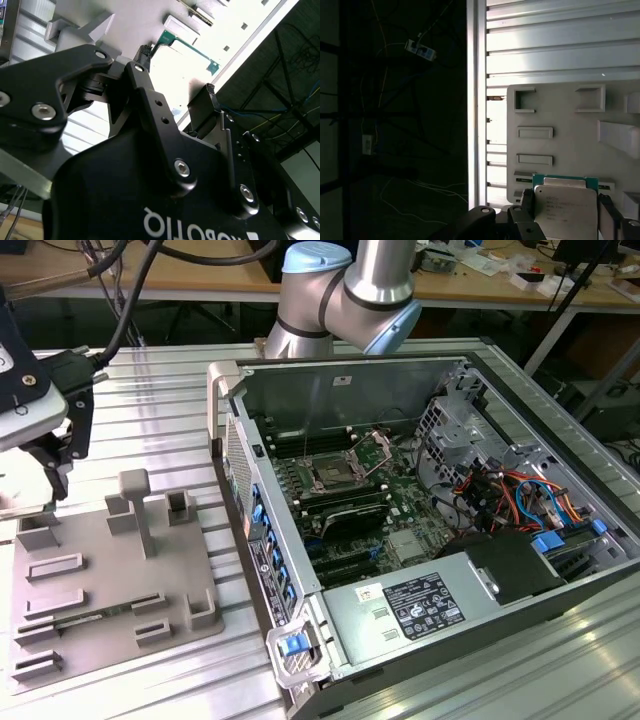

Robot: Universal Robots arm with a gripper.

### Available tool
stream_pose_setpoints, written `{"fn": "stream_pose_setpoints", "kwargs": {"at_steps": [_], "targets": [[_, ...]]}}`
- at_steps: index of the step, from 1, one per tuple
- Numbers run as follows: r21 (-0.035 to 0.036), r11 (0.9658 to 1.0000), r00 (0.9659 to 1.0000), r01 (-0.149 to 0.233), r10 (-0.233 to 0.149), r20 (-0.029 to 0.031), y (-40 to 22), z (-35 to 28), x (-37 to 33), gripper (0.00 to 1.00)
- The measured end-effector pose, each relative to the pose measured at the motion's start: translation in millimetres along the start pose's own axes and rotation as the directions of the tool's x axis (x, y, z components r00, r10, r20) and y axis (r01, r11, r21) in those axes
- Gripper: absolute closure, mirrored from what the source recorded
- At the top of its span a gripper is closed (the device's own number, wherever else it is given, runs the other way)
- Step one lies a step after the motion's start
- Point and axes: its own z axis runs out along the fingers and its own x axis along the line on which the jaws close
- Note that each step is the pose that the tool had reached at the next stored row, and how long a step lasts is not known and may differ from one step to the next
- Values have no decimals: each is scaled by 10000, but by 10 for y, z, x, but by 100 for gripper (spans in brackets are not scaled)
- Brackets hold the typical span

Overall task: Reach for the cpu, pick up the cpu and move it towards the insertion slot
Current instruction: 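Pick up the cpu and move it towards the insertion slot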

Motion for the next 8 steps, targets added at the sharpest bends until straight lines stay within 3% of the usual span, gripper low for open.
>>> {"fn": "stream_pose_setpoints", "kwargs": {"at_steps": [8], "targets": [[1, 10000, 10000, 0, 0, 1, -3, 1, -84, 45]]}}
